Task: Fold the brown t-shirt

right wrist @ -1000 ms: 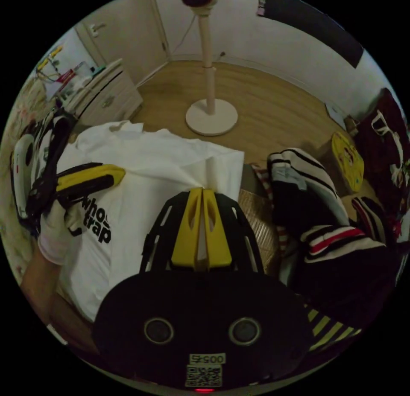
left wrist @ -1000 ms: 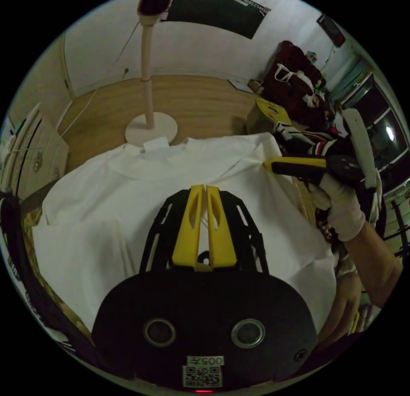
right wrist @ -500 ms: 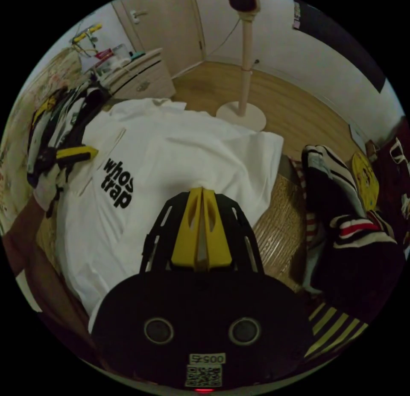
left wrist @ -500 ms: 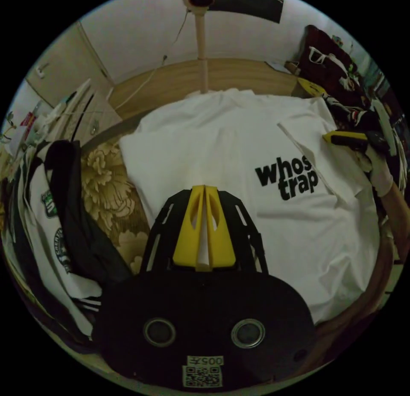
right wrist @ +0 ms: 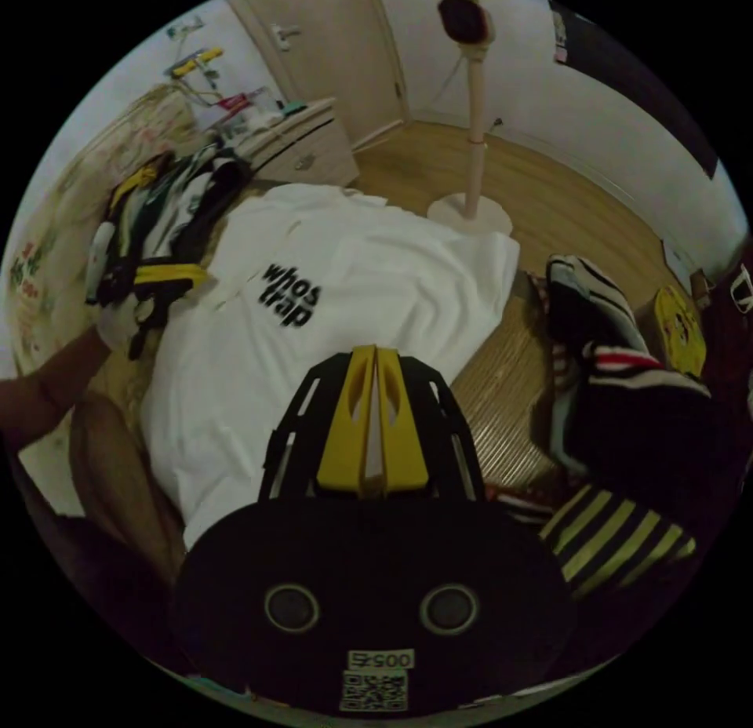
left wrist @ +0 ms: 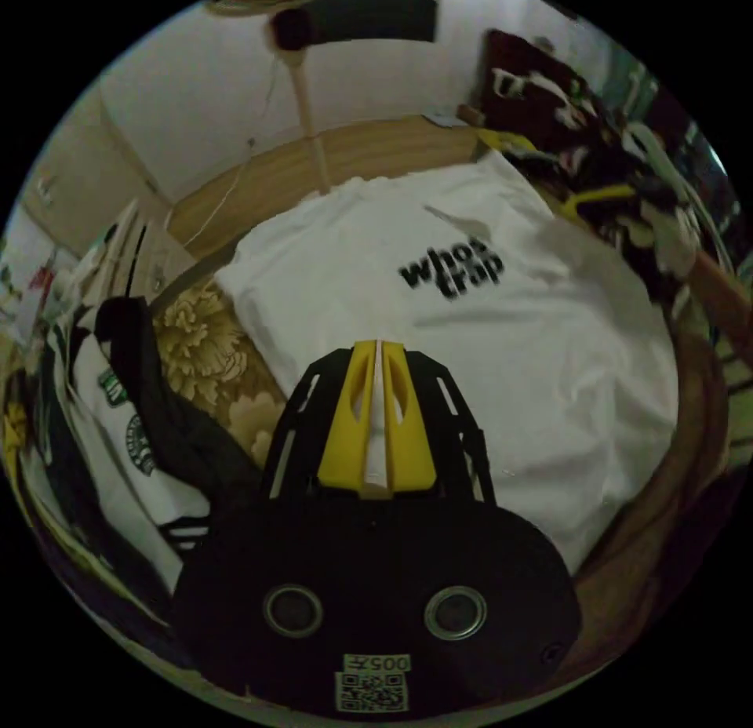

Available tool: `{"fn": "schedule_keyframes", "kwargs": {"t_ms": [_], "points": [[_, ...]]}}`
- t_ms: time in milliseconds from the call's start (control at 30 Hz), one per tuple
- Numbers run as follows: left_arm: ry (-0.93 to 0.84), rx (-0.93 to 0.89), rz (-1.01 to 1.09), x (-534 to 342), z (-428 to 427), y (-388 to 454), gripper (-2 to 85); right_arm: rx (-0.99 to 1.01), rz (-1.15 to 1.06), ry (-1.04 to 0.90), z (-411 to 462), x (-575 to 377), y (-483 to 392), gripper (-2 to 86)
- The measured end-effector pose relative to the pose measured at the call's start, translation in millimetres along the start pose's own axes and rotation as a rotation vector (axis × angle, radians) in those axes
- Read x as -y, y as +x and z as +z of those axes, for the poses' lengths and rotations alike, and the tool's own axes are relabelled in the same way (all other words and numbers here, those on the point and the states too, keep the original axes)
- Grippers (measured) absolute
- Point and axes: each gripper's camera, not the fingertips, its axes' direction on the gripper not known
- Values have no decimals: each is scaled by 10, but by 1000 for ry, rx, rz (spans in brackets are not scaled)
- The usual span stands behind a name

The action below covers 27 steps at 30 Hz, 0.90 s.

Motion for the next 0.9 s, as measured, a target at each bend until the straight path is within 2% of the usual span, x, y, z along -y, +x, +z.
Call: {"fn": "schedule_keyframes", "kwargs": {"t_ms": [100, 233, 433, 500, 567, 600, 800, 900], "points": [[-129, 32, 137, -537, -129, 279, 61, 28, -49, -68, -67, -378, -370, -7], [-238, 9, 167, -1164, -248, 450, 79, 86, -27, -117, -117, -780, -699, 19], [-326, -208, 127, -1820, -315, 539, 93, 76, 29, -160, -152, -1096, -1042, 53], [-328, -358, 117, -1870, -308, 482, 113, 79, 49, -175, -154, -1145, -1135, 60], [-383, -417, 141, -1900, -222, 510, 118, 79, 76, -203, -164, -1189, -1250, 72], [-372, -387, 153, -1911, -236, 503, 120, 76, 81, -210, -170, -1199, -1279, 74], [-437, -442, 199, -1988, -320, 426, 24, 52, 65, -346, -199, -1326, -1592, 68], [-355, -428, 120, -2006, -556, 246, 12, 53, 42, -456, -106, -1426, -1749, 66]]}}
